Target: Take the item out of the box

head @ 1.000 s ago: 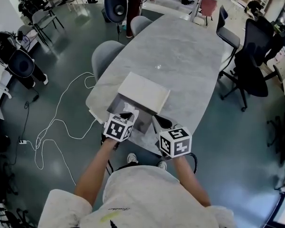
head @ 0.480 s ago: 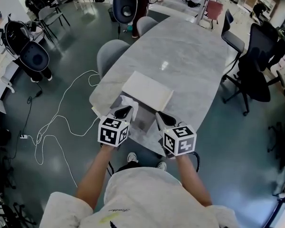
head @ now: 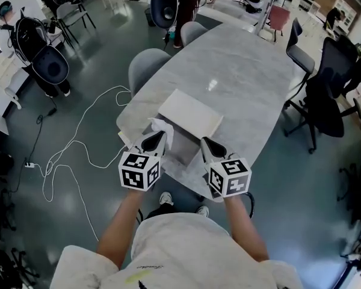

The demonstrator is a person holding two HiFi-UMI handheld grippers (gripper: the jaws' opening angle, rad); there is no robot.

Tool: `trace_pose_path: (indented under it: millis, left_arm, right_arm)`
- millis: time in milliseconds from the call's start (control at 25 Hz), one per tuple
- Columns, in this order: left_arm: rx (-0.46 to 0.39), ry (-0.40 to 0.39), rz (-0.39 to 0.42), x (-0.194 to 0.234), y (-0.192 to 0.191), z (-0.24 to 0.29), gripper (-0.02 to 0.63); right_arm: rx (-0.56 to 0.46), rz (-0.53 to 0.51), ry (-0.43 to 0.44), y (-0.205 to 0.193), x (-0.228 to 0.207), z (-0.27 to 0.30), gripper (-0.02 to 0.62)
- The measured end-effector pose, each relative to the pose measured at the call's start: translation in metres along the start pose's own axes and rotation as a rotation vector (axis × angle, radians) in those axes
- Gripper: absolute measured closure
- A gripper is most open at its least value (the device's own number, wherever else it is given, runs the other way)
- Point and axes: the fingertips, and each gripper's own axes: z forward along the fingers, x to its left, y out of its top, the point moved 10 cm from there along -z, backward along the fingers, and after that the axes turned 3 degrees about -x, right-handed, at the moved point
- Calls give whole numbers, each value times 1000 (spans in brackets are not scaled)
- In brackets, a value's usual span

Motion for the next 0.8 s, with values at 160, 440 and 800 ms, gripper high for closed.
trace_pose_path:
  millis: [160, 440, 800]
  left_arm:
    - [-2, 11, -7, 0, 0, -4, 589]
    - [6, 22, -10, 0, -4, -8, 589]
    - [14, 27, -15, 3, -5, -6, 589]
  right_arm:
    - [6, -15, 5, 0, 3, 1, 591]
    - [5, -19, 7, 0, 6, 1, 591]
    - [10, -17, 13, 0, 4, 5, 591]
